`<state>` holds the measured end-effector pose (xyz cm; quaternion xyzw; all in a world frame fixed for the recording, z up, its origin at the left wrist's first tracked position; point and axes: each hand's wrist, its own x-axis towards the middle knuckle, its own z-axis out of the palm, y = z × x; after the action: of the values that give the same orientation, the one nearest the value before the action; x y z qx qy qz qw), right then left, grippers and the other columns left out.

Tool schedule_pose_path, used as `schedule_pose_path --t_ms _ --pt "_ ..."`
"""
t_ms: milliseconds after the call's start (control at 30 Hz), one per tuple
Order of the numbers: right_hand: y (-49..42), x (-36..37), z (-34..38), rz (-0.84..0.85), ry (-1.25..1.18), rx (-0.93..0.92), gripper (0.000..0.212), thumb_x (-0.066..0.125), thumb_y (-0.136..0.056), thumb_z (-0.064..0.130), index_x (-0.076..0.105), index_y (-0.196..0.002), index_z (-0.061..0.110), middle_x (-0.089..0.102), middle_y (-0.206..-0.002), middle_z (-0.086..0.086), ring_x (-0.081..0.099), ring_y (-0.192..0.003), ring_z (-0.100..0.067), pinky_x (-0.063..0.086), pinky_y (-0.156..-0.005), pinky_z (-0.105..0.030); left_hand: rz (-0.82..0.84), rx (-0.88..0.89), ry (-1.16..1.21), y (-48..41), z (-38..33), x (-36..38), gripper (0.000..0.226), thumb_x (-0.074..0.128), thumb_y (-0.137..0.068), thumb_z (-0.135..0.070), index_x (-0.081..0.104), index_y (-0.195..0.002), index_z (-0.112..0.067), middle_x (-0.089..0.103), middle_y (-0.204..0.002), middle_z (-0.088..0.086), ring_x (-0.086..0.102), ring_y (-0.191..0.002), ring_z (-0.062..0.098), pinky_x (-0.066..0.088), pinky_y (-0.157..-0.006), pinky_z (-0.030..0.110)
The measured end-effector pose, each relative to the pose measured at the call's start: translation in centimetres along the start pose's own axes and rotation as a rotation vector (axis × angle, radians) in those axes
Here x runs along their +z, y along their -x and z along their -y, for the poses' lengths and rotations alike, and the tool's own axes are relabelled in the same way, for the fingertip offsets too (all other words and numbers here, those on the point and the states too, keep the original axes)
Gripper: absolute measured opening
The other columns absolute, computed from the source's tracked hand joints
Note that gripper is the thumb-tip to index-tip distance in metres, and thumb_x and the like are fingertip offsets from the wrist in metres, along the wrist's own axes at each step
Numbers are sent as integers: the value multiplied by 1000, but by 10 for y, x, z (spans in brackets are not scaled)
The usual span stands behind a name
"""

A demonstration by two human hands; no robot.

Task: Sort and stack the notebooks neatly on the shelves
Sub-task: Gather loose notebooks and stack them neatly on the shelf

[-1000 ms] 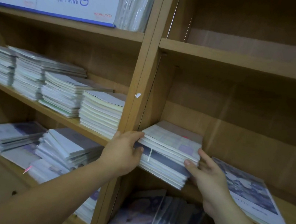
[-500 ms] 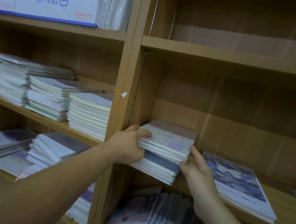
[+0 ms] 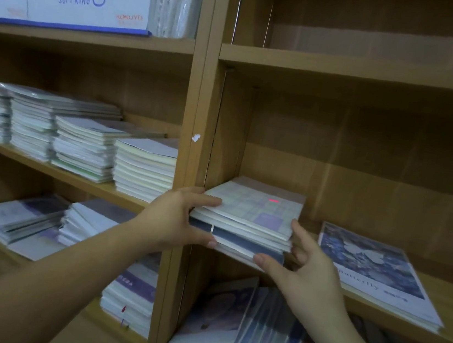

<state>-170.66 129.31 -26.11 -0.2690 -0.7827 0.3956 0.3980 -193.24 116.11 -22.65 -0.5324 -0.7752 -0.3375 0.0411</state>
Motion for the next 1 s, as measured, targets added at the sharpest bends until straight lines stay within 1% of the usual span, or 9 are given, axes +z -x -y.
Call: schedule_pose_path --t_ms 133,333,500,567,667,767,867,933,1000 --pt "3 1 -3 -119 99 -20 86 90 -70 44 51 -146 36 65 -132 10 61 -121 -5 49 -99 -24 -183 27 7 5 6 12 88 94 -56 -55 62 -136 -36 51 -140 -19 51 -119 3 49 -103 28" --pt "-1 8 -6 -193 125 -28 79 91 -64 49 60 -136 39 74 -118 10 66 -108 2 57 -95 -33 -181 23 -71 2 7 3 68 86 -64 -60 69 -124 -34 54 -120 -19 52 -109 4 46 -93 25" --pt "-3 -14 -2 64 -62 24 89 87 -71 51 45 -149 38 67 -128 12 60 -120 -1 52 -103 -31 -106 -10 -398 8 -23 -5 65 78 -78 -58 57 -135 -36 43 -139 -9 42 -127 19 46 -104 40" --pt "-1 -34 0 32 -53 34 68 85 -79 39 54 -140 41 70 -112 11 63 -111 -1 51 -94 -24 -122 39 -464 18 -38 -2 67 75 -83 -51 52 -143 -31 40 -151 1 36 -138 28 40 -112 45" --pt "3 -79 -7 -159 178 -64 12 75 -89 29 75 -101 31 74 -93 14 69 -96 -1 54 -85 -25 -230 396 -333 34 -81 21 51 75 -83 -29 63 -133 -23 46 -150 6 37 -140 28 39 -112 43" --pt "13 -135 -30 -133 647 -22 45 58 -89 64 71 -120 34 68 -128 12 60 -124 -11 50 -100 -36 -101 655 -166 33 -135 65 26 65 -88 -24 70 -113 -19 61 -131 1 55 -120 17 49 -101 34" --pt "38 -169 -54 77 930 167 90 29 -74 95 44 -147 45 39 -159 11 35 -147 -16 35 -116 -43 155 505 -203 13 -168 120 46 53 -93 -47 58 -132 -22 51 -141 5 53 -127 26 48 -103 37" --pt "54 -180 -63 93 921 157 87 32 -74 93 45 -145 45 41 -154 14 43 -138 -16 41 -110 -40 236 329 -248 -2 -171 151 60 39 -96 -64 51 -141 -26 48 -146 13 46 -134 32 43 -109 40" --pt "64 -188 -66 32 929 94 69 48 -78 85 55 -132 43 48 -127 23 52 -116 -10 48 -94 -32 204 237 -197 -5 -170 166 60 25 -97 -70 63 -116 -27 65 -121 12 58 -117 32 49 -96 39"
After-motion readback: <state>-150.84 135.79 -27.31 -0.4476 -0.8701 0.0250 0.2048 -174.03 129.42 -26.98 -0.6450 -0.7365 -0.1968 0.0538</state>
